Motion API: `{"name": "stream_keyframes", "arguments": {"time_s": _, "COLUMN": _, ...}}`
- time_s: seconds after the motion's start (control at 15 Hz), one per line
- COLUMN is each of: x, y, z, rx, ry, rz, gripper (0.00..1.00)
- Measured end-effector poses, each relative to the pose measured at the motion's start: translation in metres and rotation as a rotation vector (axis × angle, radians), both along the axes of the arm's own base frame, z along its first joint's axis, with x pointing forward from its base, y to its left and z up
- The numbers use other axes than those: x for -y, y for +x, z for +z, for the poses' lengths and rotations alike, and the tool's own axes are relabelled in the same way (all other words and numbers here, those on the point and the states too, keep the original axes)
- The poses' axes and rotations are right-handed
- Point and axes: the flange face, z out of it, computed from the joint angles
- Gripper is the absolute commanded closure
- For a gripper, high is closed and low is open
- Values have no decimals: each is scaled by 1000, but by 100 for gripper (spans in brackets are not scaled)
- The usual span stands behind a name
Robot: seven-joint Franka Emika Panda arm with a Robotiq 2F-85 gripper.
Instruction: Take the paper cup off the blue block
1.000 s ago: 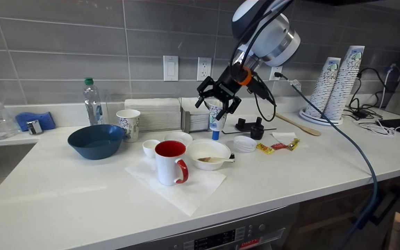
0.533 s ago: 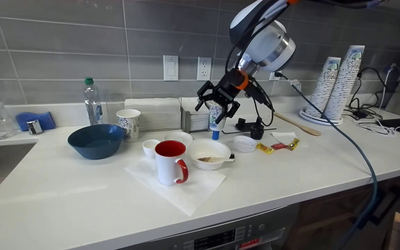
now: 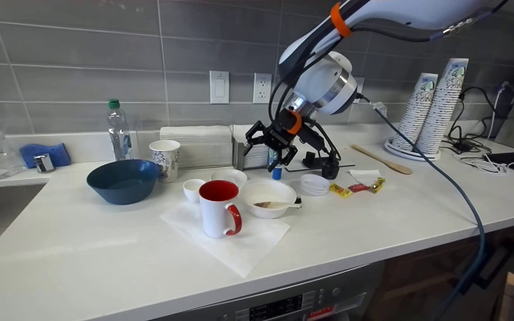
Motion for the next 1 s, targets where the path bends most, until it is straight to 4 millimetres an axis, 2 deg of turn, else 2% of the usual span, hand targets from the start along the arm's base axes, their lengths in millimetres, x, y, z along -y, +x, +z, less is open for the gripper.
{"name": "stream_keyframes", "arguments": {"time_s": 0.4, "x": -10, "y": 21, "z": -35, "rx": 15, "ry": 11, "rz": -61, "gripper": 0}}
{"name": "stream_keyframes", "arguments": {"time_s": 1.0, "x": -14, "y": 43, "z": -69, "rx": 11, "ry": 22, "rz": -82, "gripper": 0}}
